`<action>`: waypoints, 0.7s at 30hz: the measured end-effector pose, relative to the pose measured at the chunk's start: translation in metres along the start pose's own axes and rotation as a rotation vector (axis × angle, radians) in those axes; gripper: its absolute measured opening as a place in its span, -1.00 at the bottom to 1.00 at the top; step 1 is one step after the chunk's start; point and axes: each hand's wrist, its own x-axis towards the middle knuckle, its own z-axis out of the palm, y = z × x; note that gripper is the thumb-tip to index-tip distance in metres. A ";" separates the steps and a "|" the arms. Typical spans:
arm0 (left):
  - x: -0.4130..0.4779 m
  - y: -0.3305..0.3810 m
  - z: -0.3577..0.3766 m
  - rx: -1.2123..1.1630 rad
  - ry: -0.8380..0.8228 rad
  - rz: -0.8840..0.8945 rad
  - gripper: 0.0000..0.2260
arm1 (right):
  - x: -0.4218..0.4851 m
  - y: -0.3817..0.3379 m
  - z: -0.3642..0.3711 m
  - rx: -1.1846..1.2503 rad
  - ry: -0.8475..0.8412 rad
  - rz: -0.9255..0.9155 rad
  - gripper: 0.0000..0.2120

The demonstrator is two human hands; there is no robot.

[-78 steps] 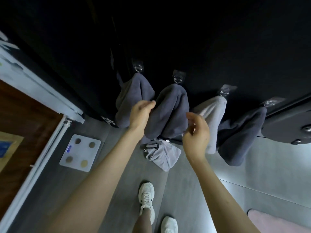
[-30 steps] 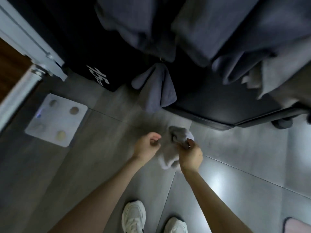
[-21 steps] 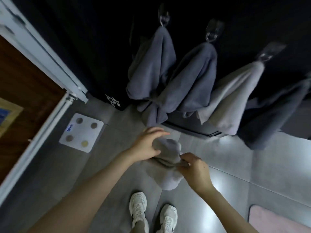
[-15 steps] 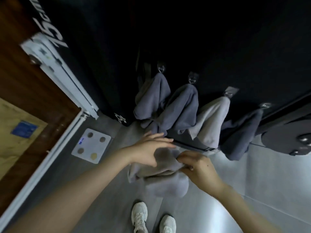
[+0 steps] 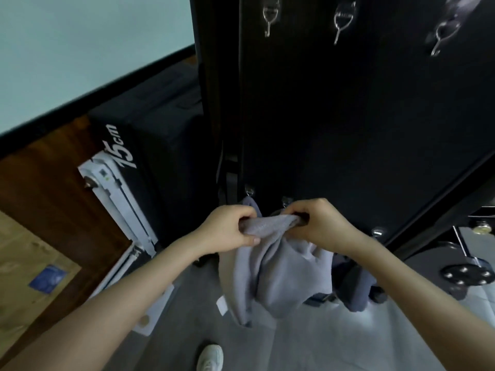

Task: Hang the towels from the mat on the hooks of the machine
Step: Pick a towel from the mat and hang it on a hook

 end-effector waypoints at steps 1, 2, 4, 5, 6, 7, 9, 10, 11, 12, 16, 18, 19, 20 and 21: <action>0.006 0.005 -0.012 -0.053 -0.064 0.003 -0.77 | 0.009 -0.007 -0.004 -0.001 -0.008 -0.008 -0.82; 0.012 0.008 -0.022 -0.104 -0.115 0.012 -0.73 | 0.019 -0.015 -0.008 -0.005 -0.016 -0.012 -0.83; 0.026 0.013 -0.040 -0.117 -0.120 0.053 -0.72 | 0.040 -0.028 -0.013 0.005 -0.033 0.006 -0.82; 0.032 0.012 -0.049 -0.108 -0.104 0.073 -0.77 | 0.050 -0.033 -0.016 0.020 -0.040 0.025 -0.81; 0.039 0.010 -0.059 -0.105 -0.104 0.091 -0.80 | 0.060 -0.037 -0.019 0.037 -0.047 0.047 -0.80; 0.045 0.007 -0.069 -0.117 -0.120 0.097 -0.79 | 0.069 -0.038 -0.021 0.058 -0.056 0.063 -0.79; 0.058 0.002 -0.089 -0.173 -0.163 0.081 -0.77 | 0.083 -0.039 -0.025 0.114 -0.069 0.090 -0.78; 0.064 0.000 -0.099 -0.193 -0.182 0.073 -0.78 | 0.089 -0.039 -0.026 0.149 -0.067 0.102 -0.76; 0.071 -0.001 -0.109 -0.199 -0.203 0.068 -0.78 | 0.094 -0.038 -0.028 0.197 -0.064 0.111 -0.74; 0.079 -0.001 -0.118 -0.188 -0.223 0.069 -0.80 | 0.097 -0.038 -0.028 0.259 -0.063 0.117 -0.72; 0.103 0.005 -0.147 -0.061 -0.272 0.147 -0.87 | 0.107 -0.044 -0.026 0.437 -0.018 0.126 -0.67; 0.110 0.009 -0.155 -0.014 -0.295 0.176 -0.87 | 0.115 -0.050 -0.024 0.367 0.092 0.143 -0.76; 0.114 0.010 -0.158 0.008 -0.293 0.190 -0.88 | 0.120 -0.052 -0.024 0.269 0.162 0.135 -0.82; 0.117 0.009 -0.161 0.035 -0.277 0.201 -0.89 | 0.125 -0.052 -0.024 0.137 0.230 0.113 -0.87; 0.121 0.009 -0.163 0.063 -0.252 0.210 -0.89 | 0.130 -0.052 -0.025 -0.001 0.279 0.086 -0.91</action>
